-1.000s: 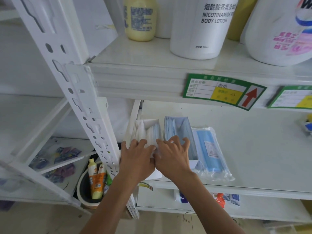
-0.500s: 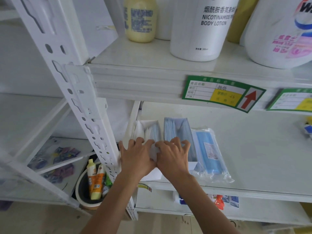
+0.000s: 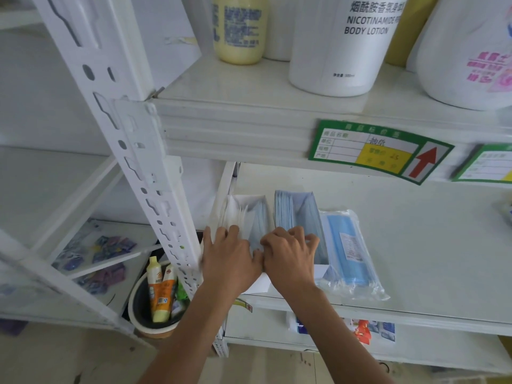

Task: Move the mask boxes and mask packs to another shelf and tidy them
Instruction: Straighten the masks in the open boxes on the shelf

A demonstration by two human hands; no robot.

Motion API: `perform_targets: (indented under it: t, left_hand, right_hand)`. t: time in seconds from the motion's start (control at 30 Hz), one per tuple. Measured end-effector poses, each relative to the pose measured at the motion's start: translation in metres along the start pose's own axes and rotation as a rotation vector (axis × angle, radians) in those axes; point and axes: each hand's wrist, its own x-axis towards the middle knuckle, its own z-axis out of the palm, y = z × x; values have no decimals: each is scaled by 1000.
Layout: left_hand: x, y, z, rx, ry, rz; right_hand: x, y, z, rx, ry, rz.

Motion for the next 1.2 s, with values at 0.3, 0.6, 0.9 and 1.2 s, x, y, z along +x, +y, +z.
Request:
perform_targets:
  t: [0.3, 0.6, 0.9, 1.2]
  left_hand:
    - [3, -1, 0, -324, 55, -23]
    - [-1, -1, 7, -357, 170, 19]
    - [0, -4, 10, -493, 166, -41]
    - [1, -12, 8, -778, 112, -99]
  right_hand:
    - [-2, -15, -7, -149, -54, -124]
    - [2, -19, -9, -59, -171, -369]
    - [1, -12, -2, 277, -55, -270]
    - [-22, -11, 5, 514, 118, -238]
